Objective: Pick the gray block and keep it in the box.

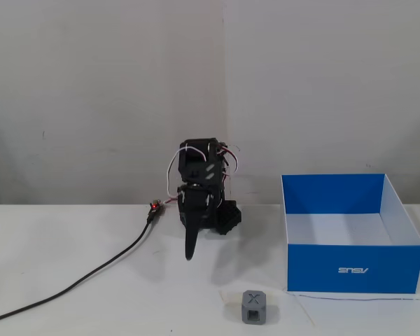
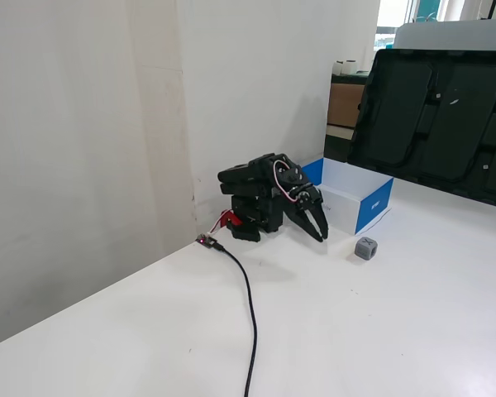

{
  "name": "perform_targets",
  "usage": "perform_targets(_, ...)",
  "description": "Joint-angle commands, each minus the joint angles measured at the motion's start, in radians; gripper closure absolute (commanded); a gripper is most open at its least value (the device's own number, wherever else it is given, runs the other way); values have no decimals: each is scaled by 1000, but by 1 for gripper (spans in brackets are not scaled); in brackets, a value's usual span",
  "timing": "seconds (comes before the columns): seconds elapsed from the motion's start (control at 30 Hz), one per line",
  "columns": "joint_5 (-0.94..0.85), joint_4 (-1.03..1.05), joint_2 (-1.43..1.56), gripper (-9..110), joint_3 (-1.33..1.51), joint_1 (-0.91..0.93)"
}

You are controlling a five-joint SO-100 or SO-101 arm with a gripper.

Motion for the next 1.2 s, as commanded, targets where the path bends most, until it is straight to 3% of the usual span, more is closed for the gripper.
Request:
perform_targets(0.0,29,-63,-25,101,-138,-29)
perform_targets(0.5,190,-55,-675,101,-528,-121)
perform_targets(1.17,414,114,-1160,101,-894,-255)
